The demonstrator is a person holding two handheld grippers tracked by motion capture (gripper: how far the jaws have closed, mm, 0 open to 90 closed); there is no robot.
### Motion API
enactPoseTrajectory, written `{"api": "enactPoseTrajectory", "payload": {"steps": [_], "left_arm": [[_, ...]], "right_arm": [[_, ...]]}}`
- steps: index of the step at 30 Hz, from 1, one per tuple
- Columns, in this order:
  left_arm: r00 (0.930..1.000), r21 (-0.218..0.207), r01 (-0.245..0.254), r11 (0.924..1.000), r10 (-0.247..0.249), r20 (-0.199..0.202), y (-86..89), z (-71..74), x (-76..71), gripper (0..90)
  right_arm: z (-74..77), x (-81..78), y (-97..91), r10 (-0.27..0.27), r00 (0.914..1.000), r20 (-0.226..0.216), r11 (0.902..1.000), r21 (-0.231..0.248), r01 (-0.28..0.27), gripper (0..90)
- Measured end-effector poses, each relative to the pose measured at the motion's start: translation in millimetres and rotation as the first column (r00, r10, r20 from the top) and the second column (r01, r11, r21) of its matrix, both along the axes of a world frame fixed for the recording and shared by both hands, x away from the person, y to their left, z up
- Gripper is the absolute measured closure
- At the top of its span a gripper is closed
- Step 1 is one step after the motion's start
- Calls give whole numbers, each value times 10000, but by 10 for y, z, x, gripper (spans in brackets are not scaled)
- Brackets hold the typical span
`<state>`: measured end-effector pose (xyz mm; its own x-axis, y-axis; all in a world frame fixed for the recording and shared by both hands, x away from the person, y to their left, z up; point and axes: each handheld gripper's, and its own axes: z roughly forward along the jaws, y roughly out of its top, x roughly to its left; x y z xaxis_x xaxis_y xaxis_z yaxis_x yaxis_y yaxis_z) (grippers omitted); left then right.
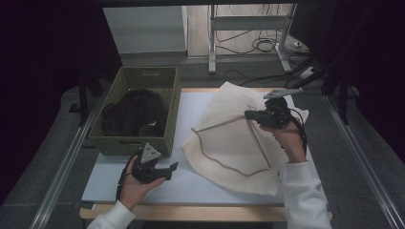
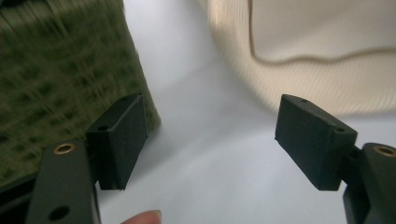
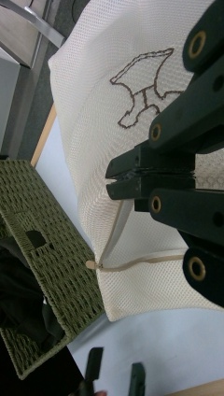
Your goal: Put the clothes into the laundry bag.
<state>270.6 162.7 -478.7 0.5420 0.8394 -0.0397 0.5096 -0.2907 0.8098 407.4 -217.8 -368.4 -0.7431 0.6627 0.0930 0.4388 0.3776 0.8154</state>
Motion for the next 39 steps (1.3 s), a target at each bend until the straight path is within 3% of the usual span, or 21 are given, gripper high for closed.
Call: {"api": "enactPoseTrajectory", "payload": {"steps": [7, 14, 19, 25, 31, 32, 39], "left_arm": [[9987, -51, -391, 9992, 393, 329, 51, 387, 69, 238], [9959, -148, -842, 9963, 846, 310, 153, 561, 162, 251], [9943, -688, -1057, 9920, 1062, 34, 260, 657, 324, 238], [9923, -801, -1216, 9893, 1195, -312, 339, 729, 491, 226], [9827, -1272, -1714, 9769, 1603, -930, 467, 763, 687, 216], [9798, -1483, -1784, 9727, 1617, -1180, 504, 769, 743, 215], [9728, -1188, -2054, 9714, 1894, -1334, 543, 829, 878, 203]], "right_arm": [[-29, 14, 1, -82, 9999, -90, 10000, -27, 82, 891], [-14, 1, 6, -86, 10000, -15, 9999, -67, 85, 891], [-30, 6, 22, -58, 10000, -67, 9999, -110, 58, 891], [-27, 3, 22, -70, 10000, -64, 9999, -122, 69, 891], [-32, -1, 29, -66, 9999, -78, 9999, -141, 65, 891], [-34, -1, 32, -59, 9999, -88, 9999, -154, 58, 891], [-20, -15, 23, -87, 9999, -78, 9999, -116, 86, 891]]}}
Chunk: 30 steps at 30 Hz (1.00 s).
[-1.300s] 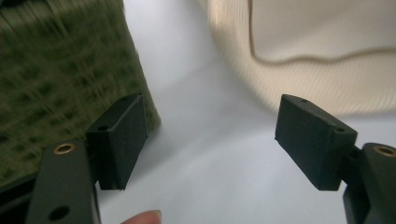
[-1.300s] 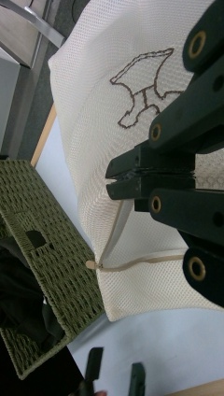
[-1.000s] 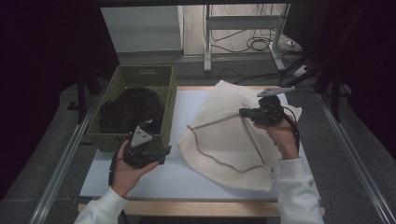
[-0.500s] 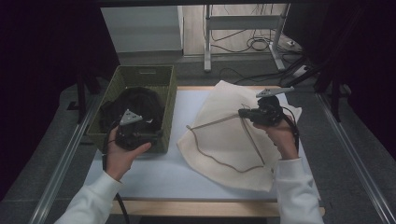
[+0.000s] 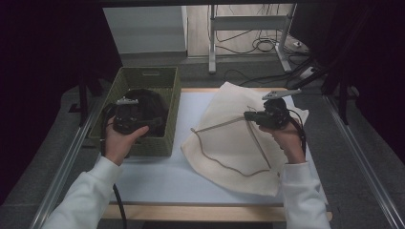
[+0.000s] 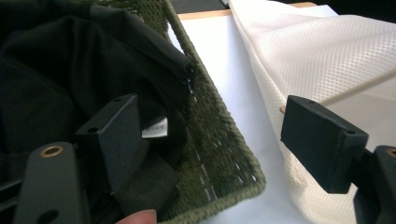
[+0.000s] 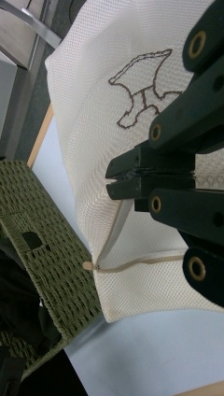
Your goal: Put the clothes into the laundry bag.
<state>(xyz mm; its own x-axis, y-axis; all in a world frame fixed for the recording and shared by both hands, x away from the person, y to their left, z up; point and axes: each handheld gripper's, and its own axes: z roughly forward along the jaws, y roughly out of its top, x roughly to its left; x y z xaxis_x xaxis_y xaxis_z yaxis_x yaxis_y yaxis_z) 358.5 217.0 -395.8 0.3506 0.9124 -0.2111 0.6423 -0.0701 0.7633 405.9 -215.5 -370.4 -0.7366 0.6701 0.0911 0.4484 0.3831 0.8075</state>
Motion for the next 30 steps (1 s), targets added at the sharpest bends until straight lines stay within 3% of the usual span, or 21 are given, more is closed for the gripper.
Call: {"api": "enactPoseTrajectory", "payload": {"steps": [5, 11, 21, 30], "left_arm": [[9997, 24, -186, 9998, 186, -173, 5, 1, 118, 199], [9962, -127, -537, 9985, 527, -696, 27, -46, 299, 191], [9903, 84, -971, 9952, 975, -988, 47, -56, 476, 165], [9783, 168, -1245, 9921, 1255, -1651, 38, -101, 633, 128]], "right_arm": [[-8, 2, 11, -11, 10000, 56, 10000, -19, 11, 891], [-6, 2, 5, -61, 10000, 49, 10000, 9, 61, 891], [-12, 5, 5, -82, 10000, 55, 10000, -19, 82, 891], [-23, 10, 17, -152, 9998, 100, 9998, -115, 154, 891]]}}
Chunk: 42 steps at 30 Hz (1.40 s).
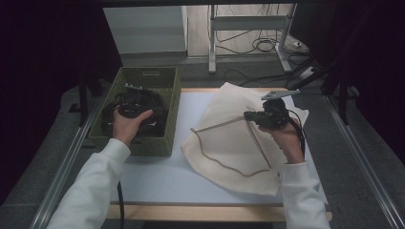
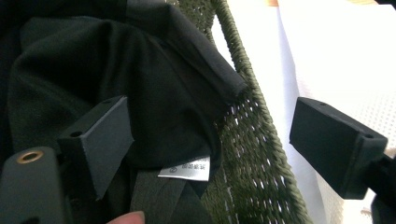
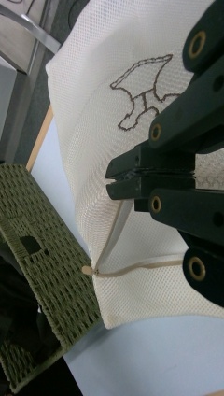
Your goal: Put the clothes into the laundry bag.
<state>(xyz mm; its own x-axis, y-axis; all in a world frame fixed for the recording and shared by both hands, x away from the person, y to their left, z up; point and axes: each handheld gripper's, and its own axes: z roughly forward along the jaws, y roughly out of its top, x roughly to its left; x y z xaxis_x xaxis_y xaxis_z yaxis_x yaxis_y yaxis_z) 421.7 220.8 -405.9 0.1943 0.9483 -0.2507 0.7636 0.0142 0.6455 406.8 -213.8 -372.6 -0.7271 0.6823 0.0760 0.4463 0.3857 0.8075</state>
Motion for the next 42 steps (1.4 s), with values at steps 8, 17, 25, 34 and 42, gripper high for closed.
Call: {"api": "enactPoseTrajectory", "payload": {"steps": [8, 17, 25, 34, 42], "left_arm": [[9982, 70, -478, 9988, 480, -352, 6, -56, 187, 96], [9952, 94, -646, 9979, 651, -734, -11, -157, 379, 79], [9921, 143, -861, 9962, 870, -902, -14, -196, 503, 64], [9888, 211, -1042, 9943, 1059, -1049, -45, -218, 653, 54], [9845, -34, -1268, 9919, 1254, -1225, -54, -222, 787, 51]], "right_arm": [[-11, 5, 5, 5, 10000, -15, 10000, -21, -5, 890], [-16, 7, 4, -36, 10000, 24, 10000, -84, 36, 891], [-18, 12, -9, -163, 9998, 112, 9998, -57, 164, 891], [-19, 11, -15, -209, 9997, 121, 9998, -53, 210, 890], [-28, 18, -9, -193, 9998, 99, 9998, -108, 194, 890]]}}
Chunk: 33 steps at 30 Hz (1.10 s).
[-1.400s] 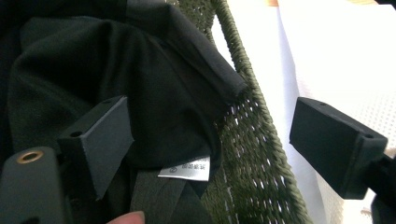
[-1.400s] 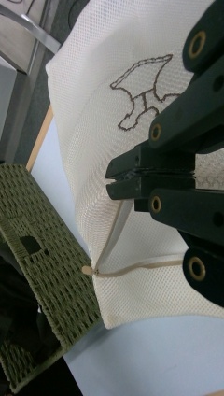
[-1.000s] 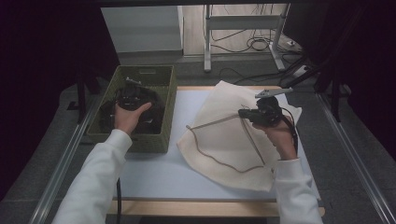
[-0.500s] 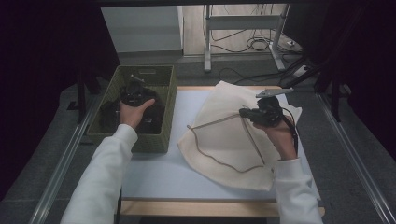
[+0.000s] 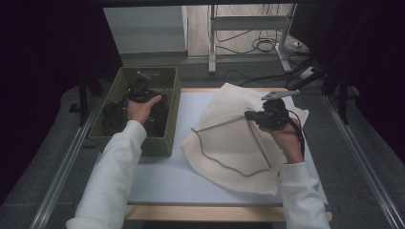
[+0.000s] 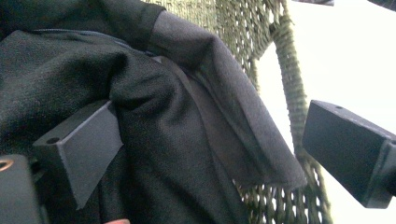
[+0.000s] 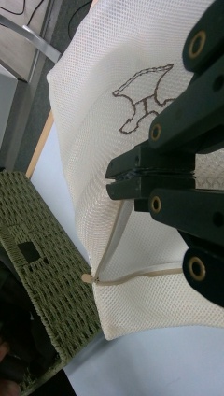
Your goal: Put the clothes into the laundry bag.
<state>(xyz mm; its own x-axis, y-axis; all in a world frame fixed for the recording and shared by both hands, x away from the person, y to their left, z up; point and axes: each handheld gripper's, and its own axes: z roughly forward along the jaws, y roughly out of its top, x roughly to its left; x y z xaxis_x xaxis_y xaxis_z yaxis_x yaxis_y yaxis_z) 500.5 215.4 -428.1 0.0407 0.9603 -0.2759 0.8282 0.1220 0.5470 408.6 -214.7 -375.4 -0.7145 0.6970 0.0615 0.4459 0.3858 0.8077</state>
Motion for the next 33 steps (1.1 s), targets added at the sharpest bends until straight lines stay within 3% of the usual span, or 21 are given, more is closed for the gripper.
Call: {"api": "enactPoseTrajectory", "payload": {"steps": [7, 15, 25, 26, 32, 33], "left_arm": [[9998, 199, -198, 9996, 200, -81, -12, -115, 97, 53], [9995, 459, -78, 9989, 92, -300, -17, -221, 165, 52], [9983, 1142, 96, 9934, -30, -579, -4, -354, 230, 73], [9979, 1434, 191, 9895, -99, -646, -20, -388, 241, 87], [9955, 1857, 538, 9811, -381, -872, -30, -443, 255, 177], [9950, 1909, 614, 9797, -449, -893, -22, -451, 255, 267]], "right_arm": [[-2, 4, -8, -35, 10000, -10, 10000, -3, 35, 890], [-12, 9, -6, -53, 10000, -15, 10000, -53, 52, 890], [-11, 9, -11, -57, 10000, -26, 10000, -48, 57, 890], [-10, 7, -14, -64, 10000, -17, 10000, -53, 64, 890], [-10, 7, -22, -94, 10000, -25, 10000, -33, 94, 890], [-11, 8, -25, -80, 10000, -12, 10000, -30, 80, 890]]}}
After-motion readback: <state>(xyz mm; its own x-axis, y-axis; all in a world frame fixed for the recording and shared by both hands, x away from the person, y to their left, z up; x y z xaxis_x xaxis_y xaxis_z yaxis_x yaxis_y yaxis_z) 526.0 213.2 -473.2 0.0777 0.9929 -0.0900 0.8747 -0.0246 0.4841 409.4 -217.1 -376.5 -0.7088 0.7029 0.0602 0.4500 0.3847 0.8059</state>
